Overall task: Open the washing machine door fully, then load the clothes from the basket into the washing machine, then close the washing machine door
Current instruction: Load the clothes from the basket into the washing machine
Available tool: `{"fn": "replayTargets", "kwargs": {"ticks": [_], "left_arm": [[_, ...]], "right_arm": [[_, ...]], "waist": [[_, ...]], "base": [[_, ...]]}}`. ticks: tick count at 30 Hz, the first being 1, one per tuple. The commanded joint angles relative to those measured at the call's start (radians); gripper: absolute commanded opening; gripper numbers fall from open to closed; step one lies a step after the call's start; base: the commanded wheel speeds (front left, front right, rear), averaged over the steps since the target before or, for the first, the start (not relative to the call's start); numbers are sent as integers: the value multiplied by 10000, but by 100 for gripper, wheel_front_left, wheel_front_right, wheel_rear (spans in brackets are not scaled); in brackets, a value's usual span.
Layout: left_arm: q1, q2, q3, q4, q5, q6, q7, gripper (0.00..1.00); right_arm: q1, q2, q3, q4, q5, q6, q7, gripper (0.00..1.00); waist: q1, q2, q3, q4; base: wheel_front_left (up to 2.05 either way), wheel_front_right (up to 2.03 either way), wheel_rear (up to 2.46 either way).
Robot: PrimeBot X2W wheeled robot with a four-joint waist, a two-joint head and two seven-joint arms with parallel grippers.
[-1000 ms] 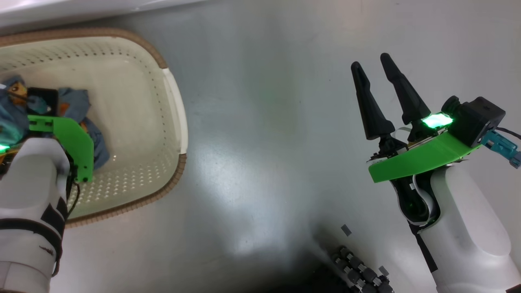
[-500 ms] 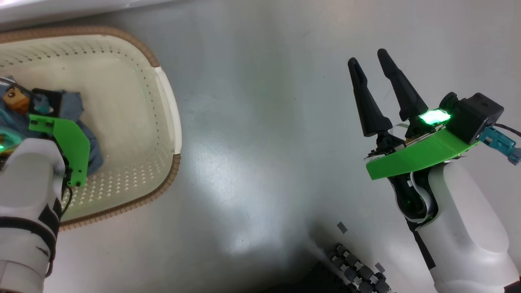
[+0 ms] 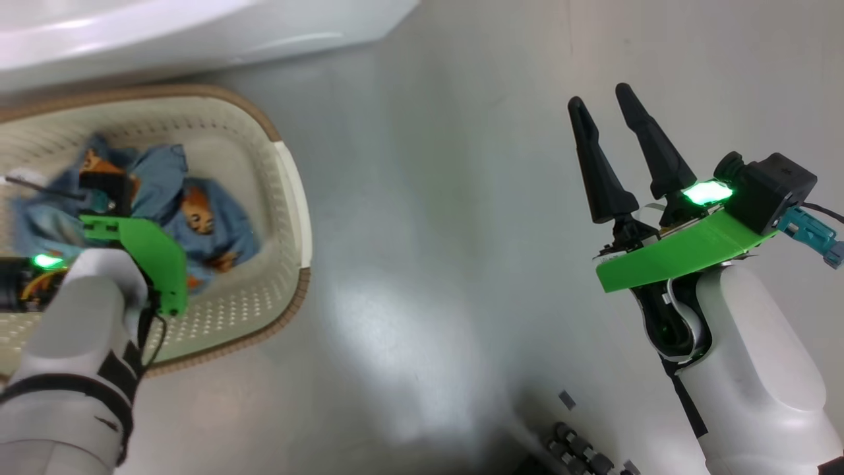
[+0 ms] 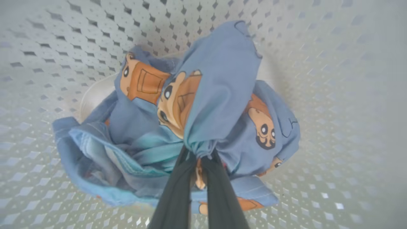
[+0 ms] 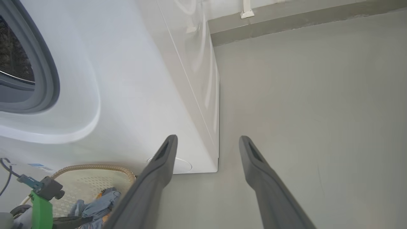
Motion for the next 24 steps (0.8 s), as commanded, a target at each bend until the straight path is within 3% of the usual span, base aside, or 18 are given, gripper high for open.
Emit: {"fn": "replayTargets", "kwargs": {"ticks": [1,13,24], "left_arm": [[367,222,293,-122,-174,-76,-294,0],[1146,-210,841,-323,-1082,-711,-2130,0],[2507,-479,1474,-1458,-1965,-1089,-2557,0]], "right_arm": [[460,-65,100,-150,-72,16,-117,100],[964,-323,-2,65,-124,16,-117,100],[1775,-527,-42,422,-169,16,-117,100]], "waist": [[0,0,-478,257],[0,0,-2158,650],[0,0,-4160,956]], "base": [[0,0,0],[0,0,0],[0,0,0]]}}
